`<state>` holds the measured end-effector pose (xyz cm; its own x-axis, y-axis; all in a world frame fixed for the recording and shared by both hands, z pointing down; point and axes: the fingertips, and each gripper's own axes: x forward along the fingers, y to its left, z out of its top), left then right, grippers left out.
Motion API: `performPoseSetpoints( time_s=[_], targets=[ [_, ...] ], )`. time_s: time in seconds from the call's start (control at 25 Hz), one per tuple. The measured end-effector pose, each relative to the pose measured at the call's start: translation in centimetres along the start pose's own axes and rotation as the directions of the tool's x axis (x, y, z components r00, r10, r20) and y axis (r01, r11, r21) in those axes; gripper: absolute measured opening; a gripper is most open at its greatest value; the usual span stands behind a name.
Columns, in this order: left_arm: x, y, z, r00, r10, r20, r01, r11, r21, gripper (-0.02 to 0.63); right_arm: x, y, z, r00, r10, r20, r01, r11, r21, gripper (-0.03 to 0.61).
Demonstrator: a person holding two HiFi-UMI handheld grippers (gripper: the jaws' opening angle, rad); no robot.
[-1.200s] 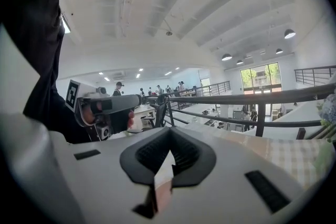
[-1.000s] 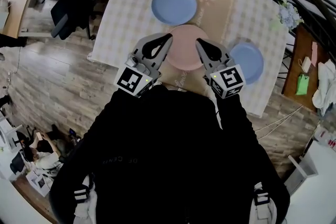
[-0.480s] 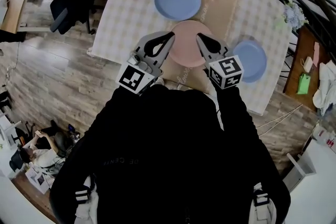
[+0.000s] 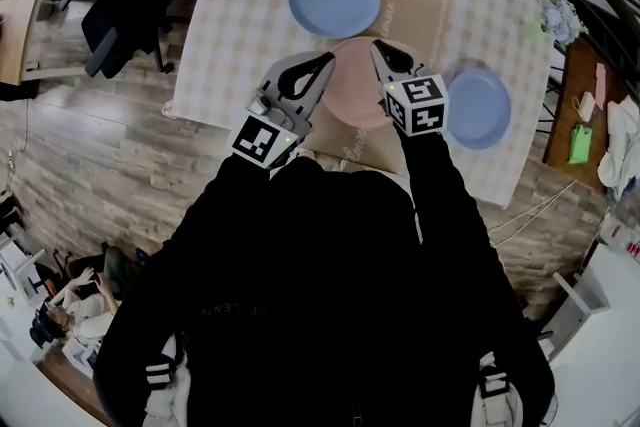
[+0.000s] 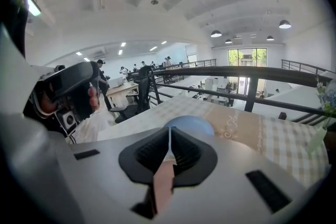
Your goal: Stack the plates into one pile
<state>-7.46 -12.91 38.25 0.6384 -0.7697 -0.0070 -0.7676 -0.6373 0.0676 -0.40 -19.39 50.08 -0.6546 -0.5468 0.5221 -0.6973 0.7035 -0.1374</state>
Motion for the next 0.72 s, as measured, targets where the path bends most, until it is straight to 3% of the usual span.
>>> performPoseSetpoints(
  time_s=[0.36,0.72],
  targets=[
    [1.9,2.9,-2.3,1.0,-0.01,-0.013,0.01,1.0,-0.002,0.018,6.6,-4.4,-2.5,0.982,-0.122,-0.147,0.129,0.991,0.04,0.049],
    [4.6,5.7,-4.3,1.0,-0.002,-0.012,0.002,1.0,-0.02,0.018,12.0,-10.2,-4.8,0.922,-0.226,-0.315,0.261,0.963,0.071,0.086]
  ],
)
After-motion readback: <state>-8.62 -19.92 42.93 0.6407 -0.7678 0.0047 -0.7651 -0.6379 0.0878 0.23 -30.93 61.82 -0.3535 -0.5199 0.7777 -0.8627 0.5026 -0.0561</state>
